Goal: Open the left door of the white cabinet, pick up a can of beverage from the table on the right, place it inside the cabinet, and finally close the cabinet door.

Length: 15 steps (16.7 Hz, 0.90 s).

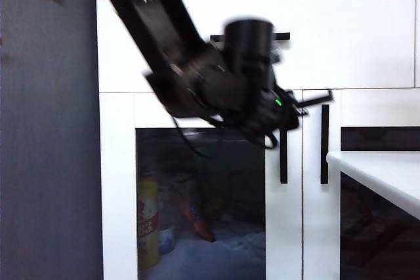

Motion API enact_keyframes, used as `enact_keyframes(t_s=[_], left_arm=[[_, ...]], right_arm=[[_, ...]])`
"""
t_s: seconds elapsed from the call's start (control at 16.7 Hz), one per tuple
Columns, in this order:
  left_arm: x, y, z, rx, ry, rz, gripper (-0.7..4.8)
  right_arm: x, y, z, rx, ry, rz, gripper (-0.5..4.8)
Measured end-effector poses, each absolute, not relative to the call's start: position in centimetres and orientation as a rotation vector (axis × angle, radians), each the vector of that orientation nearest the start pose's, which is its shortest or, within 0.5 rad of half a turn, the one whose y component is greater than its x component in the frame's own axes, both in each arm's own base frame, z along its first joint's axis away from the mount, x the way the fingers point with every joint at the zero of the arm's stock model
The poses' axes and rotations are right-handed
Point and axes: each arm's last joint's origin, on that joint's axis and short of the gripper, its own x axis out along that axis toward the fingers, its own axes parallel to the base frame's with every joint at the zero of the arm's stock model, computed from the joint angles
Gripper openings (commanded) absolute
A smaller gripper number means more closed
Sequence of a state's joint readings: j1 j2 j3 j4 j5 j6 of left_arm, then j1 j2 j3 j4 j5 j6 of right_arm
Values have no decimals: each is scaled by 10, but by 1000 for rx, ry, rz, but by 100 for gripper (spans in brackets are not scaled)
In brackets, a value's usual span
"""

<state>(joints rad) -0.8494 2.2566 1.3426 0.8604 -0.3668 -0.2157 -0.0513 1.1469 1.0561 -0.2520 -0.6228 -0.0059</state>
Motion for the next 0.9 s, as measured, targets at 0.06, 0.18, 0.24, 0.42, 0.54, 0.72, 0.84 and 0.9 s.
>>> enact_keyframes(t_s=[0.06,0.18,0.24,0.42,0.54,0.72,0.84,0.9], left_arm=[[322,-348,149,-188,88,-473,-6],[320,-345,154,-204,67,-474,-6],[320,-345,154,-208,60,-476,-6],[320,-345,154,-209,59,-477,-6],[320,-345,152,-193,82,-475,-6],[319,-345,148,-174,109,-475,-5],[319,-345,148,-174,109,-475,-6],[319,-345,148,-174,109,-475,-6]], right_arm=[[247,4,351,107,327,566,418],[247,4,350,109,334,567,418],[247,4,350,109,336,568,418],[247,4,349,100,339,567,418],[247,4,349,89,336,569,418],[247,4,350,71,326,571,418],[248,4,351,66,313,571,418],[248,4,351,65,312,571,418]])
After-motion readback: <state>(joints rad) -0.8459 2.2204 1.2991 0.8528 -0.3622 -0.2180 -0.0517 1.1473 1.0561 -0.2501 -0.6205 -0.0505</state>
